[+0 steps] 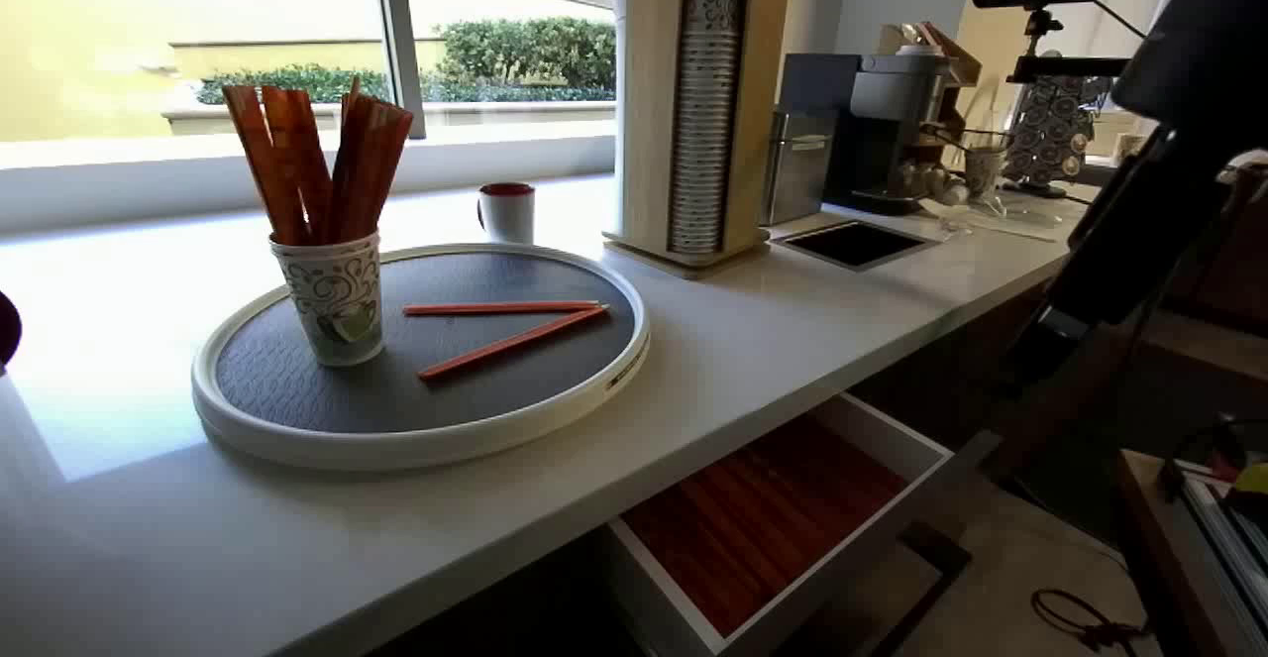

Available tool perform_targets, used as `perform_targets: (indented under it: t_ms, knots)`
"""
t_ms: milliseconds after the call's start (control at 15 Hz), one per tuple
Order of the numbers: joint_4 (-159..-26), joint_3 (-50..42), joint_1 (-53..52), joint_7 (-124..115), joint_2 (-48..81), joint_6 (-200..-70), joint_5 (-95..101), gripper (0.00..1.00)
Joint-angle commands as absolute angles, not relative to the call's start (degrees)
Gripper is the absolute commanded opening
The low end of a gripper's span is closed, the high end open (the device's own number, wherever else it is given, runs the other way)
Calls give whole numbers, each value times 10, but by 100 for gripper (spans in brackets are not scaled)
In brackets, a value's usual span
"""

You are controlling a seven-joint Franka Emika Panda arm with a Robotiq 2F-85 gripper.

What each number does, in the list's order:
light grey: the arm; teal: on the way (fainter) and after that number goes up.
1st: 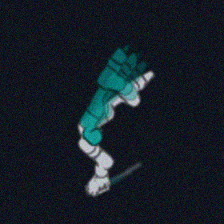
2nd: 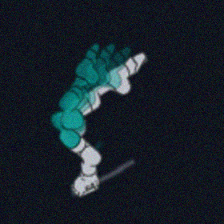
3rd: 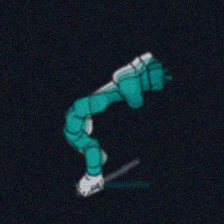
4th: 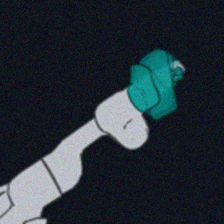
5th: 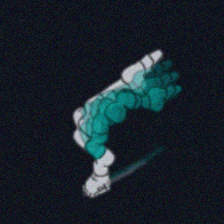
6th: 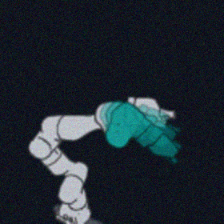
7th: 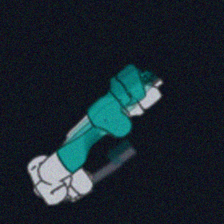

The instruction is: Open the drawer fully

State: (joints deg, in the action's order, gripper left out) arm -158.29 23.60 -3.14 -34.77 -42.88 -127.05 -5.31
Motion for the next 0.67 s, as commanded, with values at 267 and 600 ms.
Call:
perform_targets:
  t_ms: [267, 600]
  knots:
    - [-1586, 226, -40, -354, -423, -1269, -44, 100]
    - [-1582, 204, -14, -344, -390, -1316, -26, 100]
